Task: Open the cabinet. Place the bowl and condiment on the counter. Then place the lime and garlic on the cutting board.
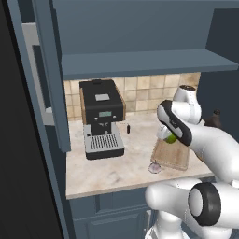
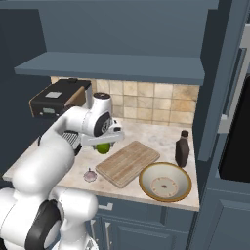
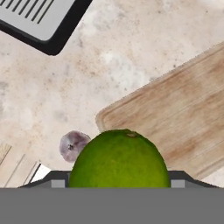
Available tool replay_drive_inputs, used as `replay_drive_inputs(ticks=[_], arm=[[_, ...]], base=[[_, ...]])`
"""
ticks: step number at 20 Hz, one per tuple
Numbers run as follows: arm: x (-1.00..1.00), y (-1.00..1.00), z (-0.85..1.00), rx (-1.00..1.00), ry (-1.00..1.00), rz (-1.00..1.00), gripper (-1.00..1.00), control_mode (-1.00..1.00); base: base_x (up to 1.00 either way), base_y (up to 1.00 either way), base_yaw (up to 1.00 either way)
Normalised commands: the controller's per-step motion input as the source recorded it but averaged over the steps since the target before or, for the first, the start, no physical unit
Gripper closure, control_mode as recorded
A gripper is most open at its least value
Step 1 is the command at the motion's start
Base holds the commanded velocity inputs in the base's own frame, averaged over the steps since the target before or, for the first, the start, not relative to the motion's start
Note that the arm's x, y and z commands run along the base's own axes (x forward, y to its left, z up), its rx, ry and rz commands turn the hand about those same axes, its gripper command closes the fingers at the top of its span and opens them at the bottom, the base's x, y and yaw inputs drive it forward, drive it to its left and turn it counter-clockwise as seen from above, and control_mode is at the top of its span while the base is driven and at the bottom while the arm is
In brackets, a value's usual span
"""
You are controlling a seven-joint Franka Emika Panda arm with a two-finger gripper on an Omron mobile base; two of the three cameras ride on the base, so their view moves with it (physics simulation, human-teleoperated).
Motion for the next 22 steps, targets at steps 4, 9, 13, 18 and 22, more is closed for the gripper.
replay_drive_inputs(ticks=[4,9,13,18,22], arm=[[0.03,-0.36,0.00,0.00,-0.06,0.00,1.00,-1.00],[0.08,-0.30,-0.03,0.00,-0.08,0.00,1.00,-1.00],[0.12,-0.20,-0.09,0.00,-0.08,0.00,1.00,-1.00],[0.17,-0.06,-0.15,0.00,-0.02,0.00,1.00,-1.00],[0.13,-0.17,-0.18,0.00,0.00,0.00,1.00,-1.00]], base=[[0.00,0.00,0.00],[0.00,0.00,0.00],[0.00,0.00,0.00],[0.00,0.00,0.00],[0.00,0.00,0.00]])
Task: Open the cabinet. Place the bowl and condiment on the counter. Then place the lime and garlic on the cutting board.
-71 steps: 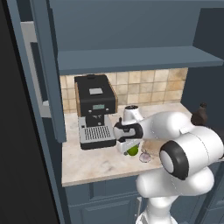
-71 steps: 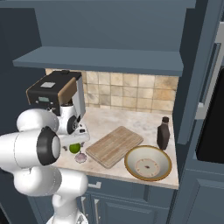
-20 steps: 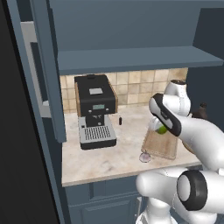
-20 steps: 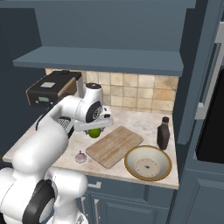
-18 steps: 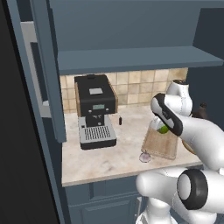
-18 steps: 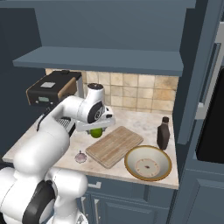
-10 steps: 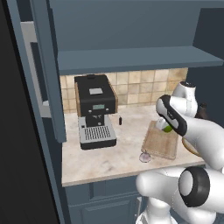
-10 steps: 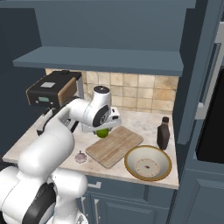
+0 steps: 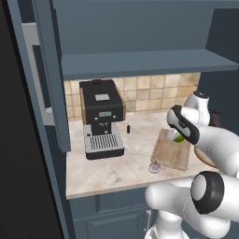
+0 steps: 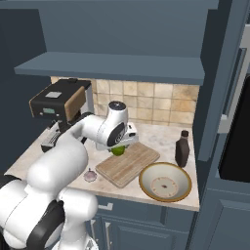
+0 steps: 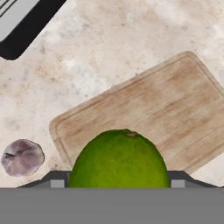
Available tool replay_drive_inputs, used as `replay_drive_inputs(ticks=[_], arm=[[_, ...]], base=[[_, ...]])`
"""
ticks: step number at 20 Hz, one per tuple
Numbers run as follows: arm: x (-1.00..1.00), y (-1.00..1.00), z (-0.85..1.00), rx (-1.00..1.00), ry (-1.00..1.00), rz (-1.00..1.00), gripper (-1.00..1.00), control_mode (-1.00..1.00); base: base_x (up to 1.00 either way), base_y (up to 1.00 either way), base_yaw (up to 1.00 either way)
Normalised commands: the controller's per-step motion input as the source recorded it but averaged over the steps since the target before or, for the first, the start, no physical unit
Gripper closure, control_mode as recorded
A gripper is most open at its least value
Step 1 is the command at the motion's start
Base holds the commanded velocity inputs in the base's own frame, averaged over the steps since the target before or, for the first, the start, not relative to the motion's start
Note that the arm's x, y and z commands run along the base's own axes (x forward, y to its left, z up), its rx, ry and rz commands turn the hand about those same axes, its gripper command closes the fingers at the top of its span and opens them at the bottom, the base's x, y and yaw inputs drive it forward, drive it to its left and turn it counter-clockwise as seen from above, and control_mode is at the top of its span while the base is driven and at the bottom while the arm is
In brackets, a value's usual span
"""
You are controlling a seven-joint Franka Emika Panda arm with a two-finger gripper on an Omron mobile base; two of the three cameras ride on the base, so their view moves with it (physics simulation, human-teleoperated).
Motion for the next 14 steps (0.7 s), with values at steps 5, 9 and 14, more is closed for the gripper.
replay_drive_inputs(ticks=[5,9,14], arm=[[0.03,-0.29,-0.07,0.00,0.00,0.00,1.00,-1.00],[0.08,-0.17,-0.13,0.00,0.00,0.00,1.00,-1.00],[0.22,-0.02,-0.29,0.00,0.00,0.00,1.00,-1.00]], base=[[0.00,0.00,0.00],[0.00,0.00,0.00],[0.00,0.00,0.00]])
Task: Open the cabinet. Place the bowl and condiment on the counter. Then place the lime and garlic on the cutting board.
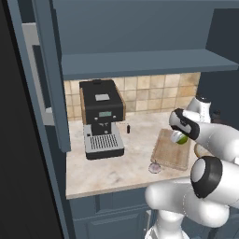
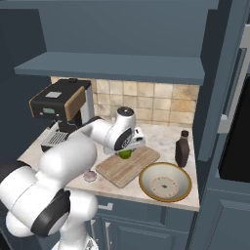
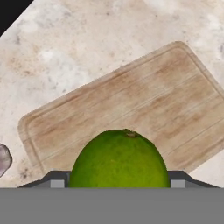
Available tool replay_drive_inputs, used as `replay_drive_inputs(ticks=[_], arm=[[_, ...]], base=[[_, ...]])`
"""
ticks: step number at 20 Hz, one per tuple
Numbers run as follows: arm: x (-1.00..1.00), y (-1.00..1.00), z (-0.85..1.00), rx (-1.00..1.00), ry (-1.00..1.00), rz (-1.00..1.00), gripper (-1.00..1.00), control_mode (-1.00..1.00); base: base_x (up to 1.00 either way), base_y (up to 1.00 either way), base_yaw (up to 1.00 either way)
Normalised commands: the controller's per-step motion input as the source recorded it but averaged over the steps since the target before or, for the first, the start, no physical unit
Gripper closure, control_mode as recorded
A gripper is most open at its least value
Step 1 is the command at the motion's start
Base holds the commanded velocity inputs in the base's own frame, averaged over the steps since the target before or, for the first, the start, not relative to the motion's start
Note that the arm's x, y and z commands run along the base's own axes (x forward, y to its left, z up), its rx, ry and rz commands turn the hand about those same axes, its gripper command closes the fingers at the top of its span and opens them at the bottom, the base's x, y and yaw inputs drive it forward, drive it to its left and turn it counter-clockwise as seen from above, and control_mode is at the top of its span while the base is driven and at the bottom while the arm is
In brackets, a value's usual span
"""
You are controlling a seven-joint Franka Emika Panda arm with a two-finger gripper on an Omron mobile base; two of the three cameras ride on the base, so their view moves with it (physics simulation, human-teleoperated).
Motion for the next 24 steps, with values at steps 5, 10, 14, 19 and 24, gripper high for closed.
replay_drive_inputs(ticks=[5,10,14,19,24], arm=[[0.23,-0.09,-0.22,0.00,0.00,0.00,1.00,-1.00],[0.22,-0.17,-0.17,0.00,0.00,0.00,1.00,-1.00],[0.23,-0.16,-0.17,0.00,0.00,0.00,1.00,-1.00],[0.19,-0.08,-0.19,0.00,0.00,0.00,1.00,-1.00],[0.19,0.00,-0.21,0.00,0.00,0.00,1.00,-1.00]], base=[[0.00,0.00,0.00],[0.00,0.00,0.00],[0.00,0.00,0.00],[0.00,0.00,0.00],[0.00,0.00,0.00]])
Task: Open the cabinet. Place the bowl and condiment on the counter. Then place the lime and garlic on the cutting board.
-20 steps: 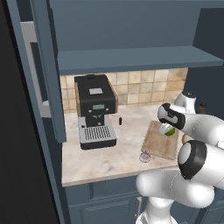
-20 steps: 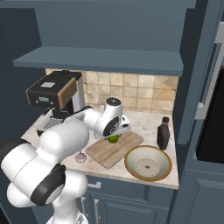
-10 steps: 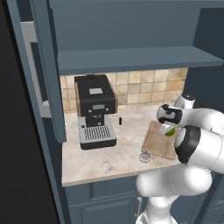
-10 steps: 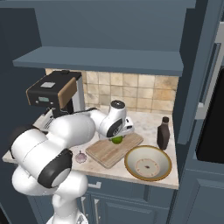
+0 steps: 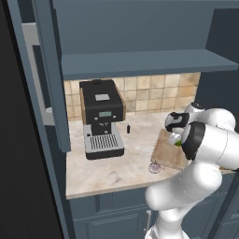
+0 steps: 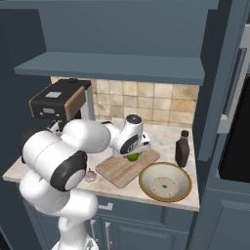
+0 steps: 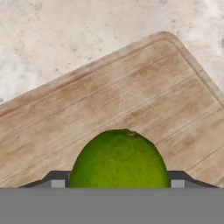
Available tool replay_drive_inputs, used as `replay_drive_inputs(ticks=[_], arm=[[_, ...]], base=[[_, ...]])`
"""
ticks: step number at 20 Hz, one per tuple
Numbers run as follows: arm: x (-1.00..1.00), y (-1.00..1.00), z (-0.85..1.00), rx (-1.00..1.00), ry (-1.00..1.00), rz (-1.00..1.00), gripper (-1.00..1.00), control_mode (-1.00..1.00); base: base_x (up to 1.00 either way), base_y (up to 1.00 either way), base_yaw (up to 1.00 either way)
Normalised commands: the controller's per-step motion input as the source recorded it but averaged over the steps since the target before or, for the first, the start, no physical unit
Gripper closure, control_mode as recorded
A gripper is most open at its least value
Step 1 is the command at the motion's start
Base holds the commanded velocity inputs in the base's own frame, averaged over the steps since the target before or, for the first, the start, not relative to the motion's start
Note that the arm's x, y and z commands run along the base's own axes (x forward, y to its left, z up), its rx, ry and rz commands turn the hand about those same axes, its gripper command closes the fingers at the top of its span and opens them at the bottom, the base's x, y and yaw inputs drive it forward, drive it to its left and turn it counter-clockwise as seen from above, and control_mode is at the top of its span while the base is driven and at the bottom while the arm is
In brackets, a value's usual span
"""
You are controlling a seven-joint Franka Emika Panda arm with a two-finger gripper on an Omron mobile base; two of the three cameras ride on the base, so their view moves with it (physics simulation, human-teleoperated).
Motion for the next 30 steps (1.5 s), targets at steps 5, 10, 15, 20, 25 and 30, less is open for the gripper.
replay_drive_inputs(ticks=[5,10,15,20,25,30], arm=[[0.16,0.00,-0.21,-0.01,0.00,0.00,1.00,-1.00],[0.16,0.00,-0.21,0.00,0.00,0.00,1.00,-1.00],[0.15,0.00,-0.19,0.00,0.00,0.00,1.00,-1.00],[0.04,0.00,-0.14,-0.01,0.00,0.00,1.00,-1.00],[0.00,0.00,-0.01,-0.02,0.00,0.00,-1.00,-1.00],[0.00,0.00,0.00,0.00,0.00,0.00,-1.00,-1.00]], base=[[0.00,0.00,0.00],[0.00,0.00,0.00],[0.00,0.00,0.00],[0.00,0.00,0.00],[0.00,0.00,0.00],[0.00,0.00,0.00]])
